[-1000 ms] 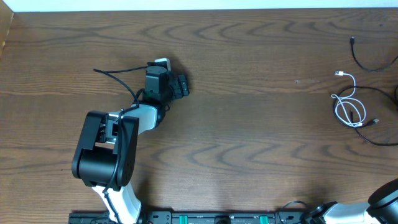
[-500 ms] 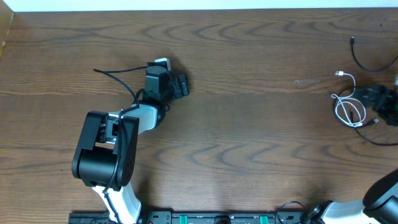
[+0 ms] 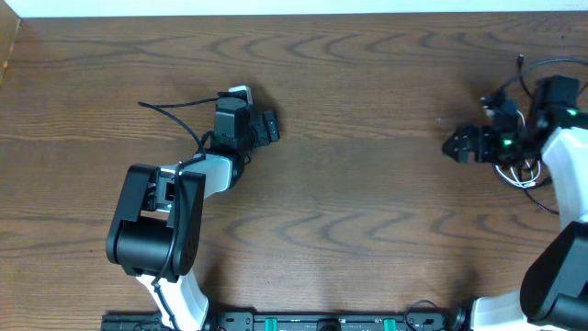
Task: Untangle cables
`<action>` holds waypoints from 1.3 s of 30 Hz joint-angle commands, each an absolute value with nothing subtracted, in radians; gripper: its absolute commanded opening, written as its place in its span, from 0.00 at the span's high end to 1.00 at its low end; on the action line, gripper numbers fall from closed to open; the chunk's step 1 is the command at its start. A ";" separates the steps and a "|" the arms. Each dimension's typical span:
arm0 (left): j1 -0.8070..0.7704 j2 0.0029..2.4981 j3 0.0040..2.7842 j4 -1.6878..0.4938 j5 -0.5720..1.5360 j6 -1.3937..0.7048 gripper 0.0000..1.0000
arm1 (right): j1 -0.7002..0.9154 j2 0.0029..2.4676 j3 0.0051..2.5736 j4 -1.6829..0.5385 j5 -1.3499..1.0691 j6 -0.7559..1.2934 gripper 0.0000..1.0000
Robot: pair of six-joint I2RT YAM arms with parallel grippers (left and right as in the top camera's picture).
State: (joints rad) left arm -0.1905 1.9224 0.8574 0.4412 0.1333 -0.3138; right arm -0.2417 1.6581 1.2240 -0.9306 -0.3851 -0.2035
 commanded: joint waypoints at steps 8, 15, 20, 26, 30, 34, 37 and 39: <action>-0.187 1.926 0.855 0.423 0.149 -0.312 0.11 | -0.041 1.638 1.234 -0.934 -0.234 -0.172 0.01; -0.187 1.926 0.855 0.423 0.149 -0.312 0.10 | -0.016 1.638 1.234 -0.934 -0.241 -0.173 0.01; -0.187 1.926 0.855 0.422 0.149 -0.312 0.10 | -0.016 1.638 1.234 -0.934 -0.241 -0.173 0.01; -0.187 1.926 0.855 0.422 0.149 -0.312 0.10 | -0.016 1.638 1.234 -0.934 -0.241 -0.173 0.01; -0.187 1.926 0.855 0.423 0.149 -0.312 0.11 | -0.016 1.638 1.234 -0.934 -0.241 -0.173 0.01; -0.187 1.926 0.855 0.423 0.149 -0.313 0.11 | -0.016 1.638 1.234 -0.934 -0.241 -0.173 0.01; -0.187 1.926 0.855 0.423 0.149 -0.312 0.11 | -0.016 1.638 1.234 -0.934 -0.241 -0.173 0.01; -0.187 1.926 0.855 0.422 0.149 -0.312 0.10 | -0.016 1.638 1.234 -0.934 -0.241 -0.173 0.01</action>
